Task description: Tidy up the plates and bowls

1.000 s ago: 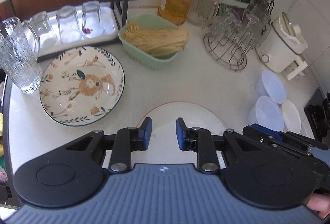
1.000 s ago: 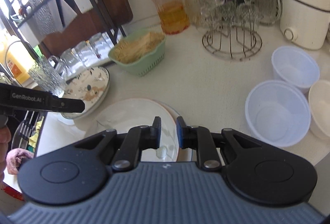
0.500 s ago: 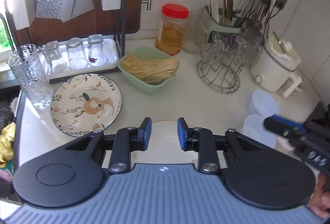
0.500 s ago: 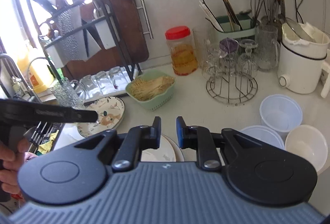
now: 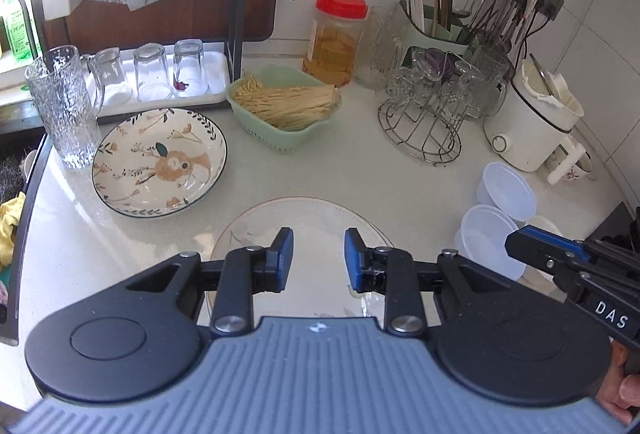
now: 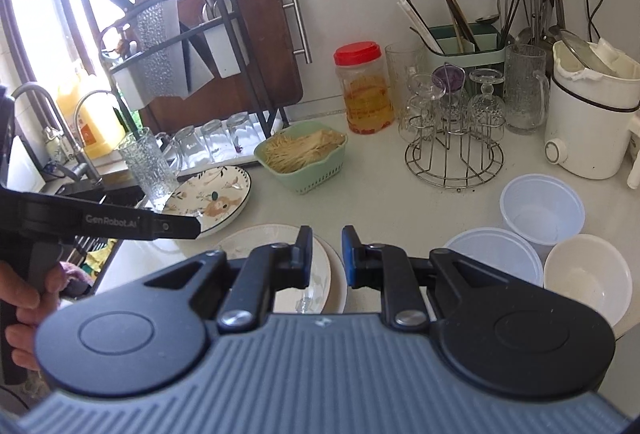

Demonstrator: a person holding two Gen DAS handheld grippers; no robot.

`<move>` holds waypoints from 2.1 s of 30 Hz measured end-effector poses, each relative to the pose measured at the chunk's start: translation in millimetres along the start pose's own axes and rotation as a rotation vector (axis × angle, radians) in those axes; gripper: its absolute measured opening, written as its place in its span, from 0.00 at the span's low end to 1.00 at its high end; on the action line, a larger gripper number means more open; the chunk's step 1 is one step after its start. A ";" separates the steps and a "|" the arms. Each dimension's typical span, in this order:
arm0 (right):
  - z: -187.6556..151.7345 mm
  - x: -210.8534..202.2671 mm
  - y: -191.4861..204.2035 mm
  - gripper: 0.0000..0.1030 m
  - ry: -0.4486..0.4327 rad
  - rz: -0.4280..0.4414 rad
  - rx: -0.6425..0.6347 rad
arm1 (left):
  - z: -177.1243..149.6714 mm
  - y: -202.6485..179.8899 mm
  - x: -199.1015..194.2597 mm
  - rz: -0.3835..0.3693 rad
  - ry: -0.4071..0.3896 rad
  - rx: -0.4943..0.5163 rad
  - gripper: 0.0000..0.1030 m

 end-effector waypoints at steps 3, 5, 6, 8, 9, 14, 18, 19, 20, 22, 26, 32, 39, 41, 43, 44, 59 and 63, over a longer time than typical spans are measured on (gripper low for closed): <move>-2.6 0.8 -0.4 0.18 0.007 0.006 -0.011 | -2.9 0.2 1.4 0.008 0.002 -0.009 0.34; -3.3 1.2 -1.5 0.18 0.013 0.007 -0.012 | -4.1 -0.3 1.7 0.008 0.008 -0.013 0.35; -3.8 1.8 -2.3 0.18 0.017 0.011 -0.009 | -3.7 -0.1 1.4 0.011 0.009 -0.012 0.35; -5.0 3.7 -1.9 0.18 0.026 0.019 -0.004 | -3.7 0.2 0.2 0.020 0.006 -0.013 0.38; -5.9 4.7 -0.8 0.18 0.030 0.023 -0.006 | -3.4 1.5 -0.4 0.021 0.005 -0.017 0.39; -7.0 8.4 5.1 0.18 0.038 0.040 -0.021 | -4.5 4.4 -1.8 0.031 0.008 -0.018 0.44; -7.9 11.4 8.3 0.18 0.050 0.047 -0.023 | -5.0 8.3 -2.3 0.037 0.011 -0.026 0.45; -7.9 12.2 9.0 0.18 0.051 0.048 -0.024 | -4.5 9.3 -2.4 0.038 0.011 -0.027 0.45; -8.1 12.9 9.8 0.18 0.053 0.049 -0.024 | -4.0 10.1 -2.4 0.040 0.010 -0.027 0.45; -8.4 15.1 10.9 0.18 0.057 0.051 -0.024 | -3.4 11.6 -2.1 0.041 0.011 -0.028 0.46; -8.3 19.2 14.8 0.18 0.065 0.052 -0.023 | -2.2 14.2 -1.6 0.044 0.016 -0.026 0.47; -6.7 28.2 22.4 0.18 0.077 0.058 -0.028 | 0.1 24.9 -0.1 0.055 0.019 -0.037 0.47; -2.0 44.7 37.5 0.18 0.095 0.058 -0.026 | 6.5 45.8 1.6 0.074 0.023 -0.043 0.51; 0.3 49.8 43.2 0.18 0.098 0.059 -0.024 | 10.1 53.3 2.8 0.072 0.028 -0.049 0.52; 3.0 55.3 48.3 0.18 0.101 0.055 -0.023 | 14.3 61.5 4.7 0.074 0.034 -0.051 0.53; 4.4 58.3 50.9 0.18 0.105 0.052 -0.021 | 16.2 65.4 5.7 0.074 0.038 -0.053 0.53; 19.4 103.0 87.4 0.29 0.148 0.018 0.009 | 49.1 129.7 28.3 0.069 0.093 -0.083 0.67; 18.7 113.4 89.7 0.47 0.169 0.019 0.021 | 51.0 148.7 39.5 0.073 0.122 -0.094 0.68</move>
Point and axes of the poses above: each gripper's, at about its wrist camera, not at the fingertips, and x roughly the way its jaws point, y to its left, z to its top, the point moved 4 cm from there along x, roughly the way its jaws point, and after that the axes turned 13 degrees about -z, right-handed, at the moved point
